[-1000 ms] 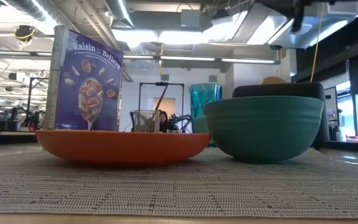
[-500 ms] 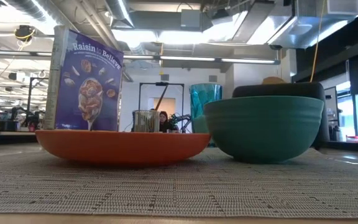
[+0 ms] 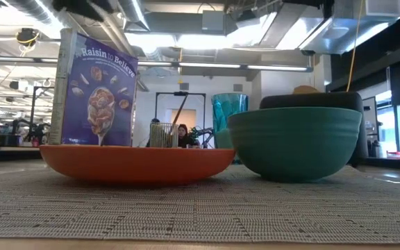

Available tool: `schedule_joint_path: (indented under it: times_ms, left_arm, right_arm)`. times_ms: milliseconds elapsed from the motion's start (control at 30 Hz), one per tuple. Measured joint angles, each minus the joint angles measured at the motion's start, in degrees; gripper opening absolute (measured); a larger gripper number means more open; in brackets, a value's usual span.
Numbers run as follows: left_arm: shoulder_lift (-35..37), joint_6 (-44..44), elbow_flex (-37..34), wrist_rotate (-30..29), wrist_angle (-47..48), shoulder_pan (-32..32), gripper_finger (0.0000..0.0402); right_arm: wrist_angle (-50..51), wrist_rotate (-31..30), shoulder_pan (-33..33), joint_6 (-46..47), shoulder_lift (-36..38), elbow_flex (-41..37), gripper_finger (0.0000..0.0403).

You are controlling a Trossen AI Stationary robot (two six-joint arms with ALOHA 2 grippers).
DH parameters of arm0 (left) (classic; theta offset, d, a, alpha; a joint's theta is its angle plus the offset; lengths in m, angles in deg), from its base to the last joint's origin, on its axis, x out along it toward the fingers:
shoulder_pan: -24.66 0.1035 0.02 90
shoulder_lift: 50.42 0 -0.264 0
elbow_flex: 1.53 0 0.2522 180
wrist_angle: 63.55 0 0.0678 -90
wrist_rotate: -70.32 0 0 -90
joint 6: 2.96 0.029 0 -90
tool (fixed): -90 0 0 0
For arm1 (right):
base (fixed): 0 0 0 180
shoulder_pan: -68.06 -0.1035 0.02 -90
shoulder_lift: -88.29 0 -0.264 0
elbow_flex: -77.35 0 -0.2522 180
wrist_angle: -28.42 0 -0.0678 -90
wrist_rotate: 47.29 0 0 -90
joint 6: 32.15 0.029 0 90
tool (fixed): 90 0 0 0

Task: Arrange a breakfast setting
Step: Pour the cereal into the blue bowl from the cereal box

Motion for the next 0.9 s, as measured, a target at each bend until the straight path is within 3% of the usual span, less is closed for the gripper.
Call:
schedule_joint_path:
  times_ms: [133, 367, 567, 733, 900]
  left_arm:
    - [-0.44, -0.63, 0.00, 0.44, 0.79, 2.89, 0.0272]
    - [-1.76, -0.40, 0.04, 1.76, 2.60, 9.03, 0.0257]
    - [-2.11, 3.97, 7.52, 3.86, -3.42, 11.64, 0.0255]
    - [-4.24, 8.12, 12.11, 2.19, 6.90, 15.00, 0.0255]
    - [-5.23, 9.74, 11.59, 6.38, 15.02, 20.77, 0.0255]
  right_arm:
    - [0.12, -0.36, 1.44, 0.83, 0.06, 0.00, 0.0239]
    - [0.39, 4.71, 4.18, 2.64, -0.27, 0.00, 0.0239]
    - [0.41, 5.20, 4.05, 3.78, -0.27, 0.00, 0.0239]
    - [0.40, 5.19, 4.05, 3.80, -0.27, 0.00, 0.0239]
    - [0.45, 5.21, 4.05, 3.69, -0.27, 0.00, 0.0239]
